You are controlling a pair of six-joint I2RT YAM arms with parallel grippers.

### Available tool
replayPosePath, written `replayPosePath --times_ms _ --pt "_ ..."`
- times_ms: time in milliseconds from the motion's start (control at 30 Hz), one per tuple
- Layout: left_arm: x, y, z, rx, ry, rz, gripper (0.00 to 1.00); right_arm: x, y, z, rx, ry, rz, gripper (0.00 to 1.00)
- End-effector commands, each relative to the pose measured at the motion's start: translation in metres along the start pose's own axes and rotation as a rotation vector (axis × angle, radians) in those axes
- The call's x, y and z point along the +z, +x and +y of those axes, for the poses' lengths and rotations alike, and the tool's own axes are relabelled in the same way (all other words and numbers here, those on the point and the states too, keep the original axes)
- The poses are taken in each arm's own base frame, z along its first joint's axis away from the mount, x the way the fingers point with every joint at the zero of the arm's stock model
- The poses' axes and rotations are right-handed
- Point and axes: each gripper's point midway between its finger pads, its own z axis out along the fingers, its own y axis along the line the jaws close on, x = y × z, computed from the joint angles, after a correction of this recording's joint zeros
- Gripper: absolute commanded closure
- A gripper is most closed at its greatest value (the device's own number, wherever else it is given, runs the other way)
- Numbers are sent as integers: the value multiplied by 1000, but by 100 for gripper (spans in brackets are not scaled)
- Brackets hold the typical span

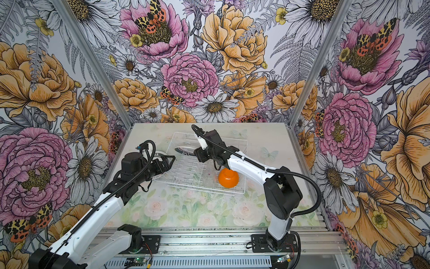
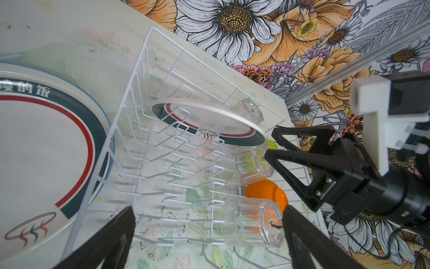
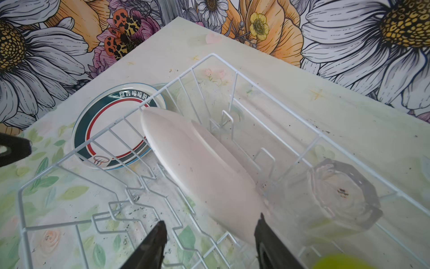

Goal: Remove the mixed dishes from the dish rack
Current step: 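Lower the right gripper onto the plate's rim in the rack and close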

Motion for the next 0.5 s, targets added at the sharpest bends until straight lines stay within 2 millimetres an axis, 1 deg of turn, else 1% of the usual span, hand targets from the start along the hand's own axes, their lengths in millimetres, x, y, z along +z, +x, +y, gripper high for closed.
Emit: replayPosePath --times_ms 0,100,233,367,400,467 --pt "-6 -15 -2 -23 11 -100 1 6 -13 -12 -60 119 -20 43" --pt "-9 -14 3 -31 -1 -119 1 13 -12 -12 -132 201 -8 45" --pt "-15 -16 8 -64 -12 -154 1 25 -8 -3 -199 220 17 47" --pt "-19 -16 9 -102 7 -182 1 32 -9 -7 -211 258 34 50" --pt "-20 -16 9 -111 13 -189 1 35 -8 7 -234 246 35 51" --pt "-20 -14 10 -120 19 -192 1 38 -7 10 -254 252 39 52"
